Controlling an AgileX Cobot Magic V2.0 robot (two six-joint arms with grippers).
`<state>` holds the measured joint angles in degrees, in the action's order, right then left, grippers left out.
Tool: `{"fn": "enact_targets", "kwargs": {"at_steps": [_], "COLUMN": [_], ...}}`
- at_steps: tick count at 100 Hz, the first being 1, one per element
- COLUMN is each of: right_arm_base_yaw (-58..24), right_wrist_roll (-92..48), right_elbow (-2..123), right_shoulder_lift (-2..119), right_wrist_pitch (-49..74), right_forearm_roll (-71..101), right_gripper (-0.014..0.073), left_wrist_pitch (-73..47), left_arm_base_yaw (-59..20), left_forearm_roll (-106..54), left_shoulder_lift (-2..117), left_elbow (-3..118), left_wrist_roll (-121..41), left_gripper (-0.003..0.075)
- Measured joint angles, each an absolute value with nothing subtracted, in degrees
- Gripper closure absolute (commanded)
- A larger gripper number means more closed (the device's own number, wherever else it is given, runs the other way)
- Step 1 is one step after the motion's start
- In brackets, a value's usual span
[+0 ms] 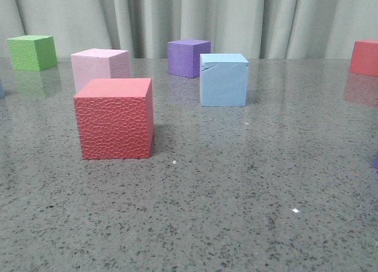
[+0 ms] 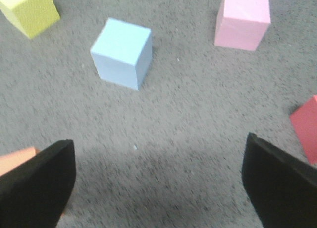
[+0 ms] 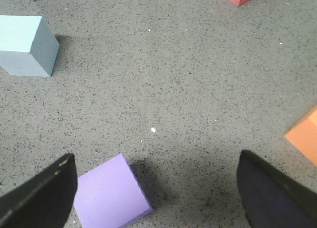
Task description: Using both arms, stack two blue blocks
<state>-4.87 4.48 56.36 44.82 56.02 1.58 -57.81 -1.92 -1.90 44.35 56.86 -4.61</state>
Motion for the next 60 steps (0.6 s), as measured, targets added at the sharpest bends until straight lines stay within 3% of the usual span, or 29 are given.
{"fn": "enact_targets", "kwargs": {"at_steps": [60], "right_arm_base_yaw": [-4.87], "right_wrist_roll": [4.48], "right_elbow": [56.36], "right_shoulder_lift": [44.82], "right_wrist_pitch": [55.64], "right_forearm_roll": [2.54], "right_gripper": [-0.0053], "left_wrist_pitch": [-58.2], "left_arm_base_yaw": [-1.92], "left_forearm_roll": [-1.29], "left_shoulder_lift": [76.04], "left_elbow": [78.3], "left_wrist_roll": [-20.94], "left_gripper": [0.0081]}}
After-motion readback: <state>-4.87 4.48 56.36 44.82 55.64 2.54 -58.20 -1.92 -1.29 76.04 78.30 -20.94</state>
